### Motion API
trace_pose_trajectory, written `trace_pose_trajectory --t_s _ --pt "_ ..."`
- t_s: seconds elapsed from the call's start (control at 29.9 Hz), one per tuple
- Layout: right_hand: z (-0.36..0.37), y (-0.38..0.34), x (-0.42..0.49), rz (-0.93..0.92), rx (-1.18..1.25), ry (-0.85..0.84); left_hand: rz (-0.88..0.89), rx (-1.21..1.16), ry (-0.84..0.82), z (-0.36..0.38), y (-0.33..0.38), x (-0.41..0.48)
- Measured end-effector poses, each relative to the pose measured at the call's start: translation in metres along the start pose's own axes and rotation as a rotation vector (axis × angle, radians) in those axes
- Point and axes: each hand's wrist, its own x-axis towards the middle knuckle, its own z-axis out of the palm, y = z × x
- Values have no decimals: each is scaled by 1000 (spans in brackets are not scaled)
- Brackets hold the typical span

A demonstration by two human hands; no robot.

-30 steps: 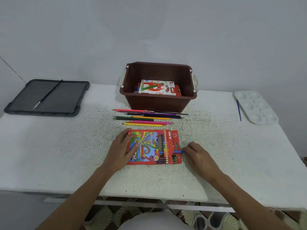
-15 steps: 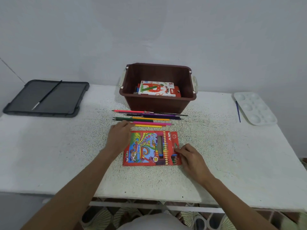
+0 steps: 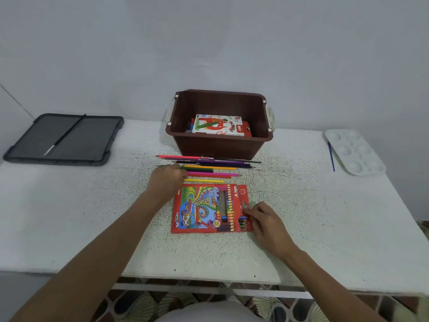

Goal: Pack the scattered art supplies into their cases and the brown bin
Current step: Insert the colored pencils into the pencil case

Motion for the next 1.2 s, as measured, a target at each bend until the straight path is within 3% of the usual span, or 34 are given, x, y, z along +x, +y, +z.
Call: trace_pose_trajectory --t_s 0.13,0.27,0.33,0.53,0.77,0.94,1.1,1.2 --pt "-1 0 1 8 -2 -20 42 66 -77 -3 -4 7" --pt "-1 -1 1 27 23 3 154 24 99 -3 5 0" --pt "-1 -4 2 42 46 42 131 -174 155 -2 15 -4" --pt "0 -22 17 34 89 154 -134 -886 93 -10 53 -18" --pt "-2 -45 35 -35 150 154 -318 -1359 -43 -21 84 -31" --pt "2 -46 39 -46 140 167 -334 -1467 -54 -19 91 -36" --pt "3 -39 36 -56 104 136 -302 -1448 -126 -20 90 -37" --pt "0 -27 32 -34 55 127 -316 -1419 -81 -23 80 -38"
